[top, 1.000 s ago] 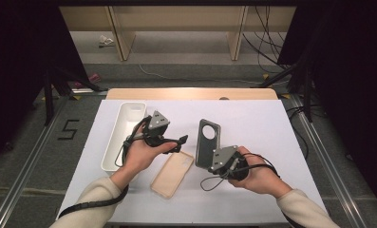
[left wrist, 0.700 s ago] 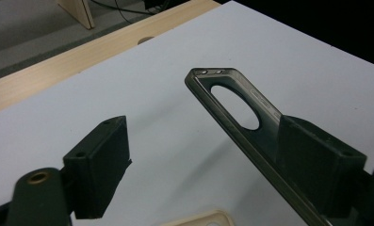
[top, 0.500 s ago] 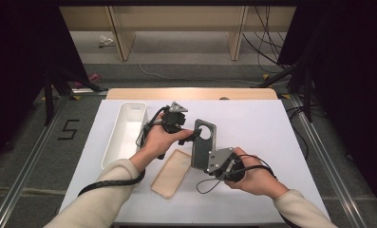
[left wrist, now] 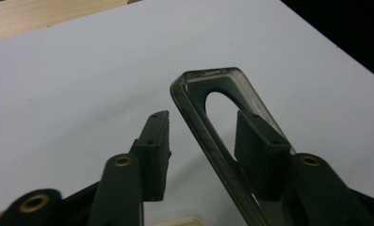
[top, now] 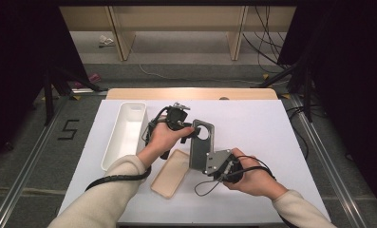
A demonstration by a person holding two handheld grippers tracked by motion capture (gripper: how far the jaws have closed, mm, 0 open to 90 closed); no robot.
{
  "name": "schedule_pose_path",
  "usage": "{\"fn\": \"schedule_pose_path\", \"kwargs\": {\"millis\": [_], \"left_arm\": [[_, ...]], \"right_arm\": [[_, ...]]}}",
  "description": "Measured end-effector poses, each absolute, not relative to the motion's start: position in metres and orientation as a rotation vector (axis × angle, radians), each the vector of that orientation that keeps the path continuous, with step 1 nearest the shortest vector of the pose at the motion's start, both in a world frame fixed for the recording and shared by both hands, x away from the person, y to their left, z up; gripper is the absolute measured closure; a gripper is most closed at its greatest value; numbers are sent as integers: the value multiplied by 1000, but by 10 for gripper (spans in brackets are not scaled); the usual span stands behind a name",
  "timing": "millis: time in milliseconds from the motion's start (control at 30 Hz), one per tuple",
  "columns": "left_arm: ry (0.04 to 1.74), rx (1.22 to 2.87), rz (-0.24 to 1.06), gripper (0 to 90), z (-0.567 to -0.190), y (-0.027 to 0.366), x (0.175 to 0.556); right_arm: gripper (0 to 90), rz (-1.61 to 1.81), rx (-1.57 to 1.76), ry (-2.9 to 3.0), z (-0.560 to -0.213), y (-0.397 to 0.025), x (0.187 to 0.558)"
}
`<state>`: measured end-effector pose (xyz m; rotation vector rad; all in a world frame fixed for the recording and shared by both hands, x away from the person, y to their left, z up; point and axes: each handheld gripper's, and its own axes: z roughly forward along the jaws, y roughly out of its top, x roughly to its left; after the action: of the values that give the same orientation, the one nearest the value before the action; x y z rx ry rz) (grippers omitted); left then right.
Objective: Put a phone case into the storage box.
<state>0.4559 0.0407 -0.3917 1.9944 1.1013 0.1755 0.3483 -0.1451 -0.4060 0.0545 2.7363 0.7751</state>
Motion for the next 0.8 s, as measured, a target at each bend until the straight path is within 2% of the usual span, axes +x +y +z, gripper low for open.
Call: {"fn": "schedule_pose_path", "kwargs": {"millis": [133, 800], "left_arm": [[1108, 1975, 170, 647, -391, 44, 457], [1047, 1871, 88, 815, -373, 29, 441]], "right_arm": [[891, 766, 60, 2746, -407, -144, 348], [891, 681, 65, 2766, -421, -140, 354]]}}
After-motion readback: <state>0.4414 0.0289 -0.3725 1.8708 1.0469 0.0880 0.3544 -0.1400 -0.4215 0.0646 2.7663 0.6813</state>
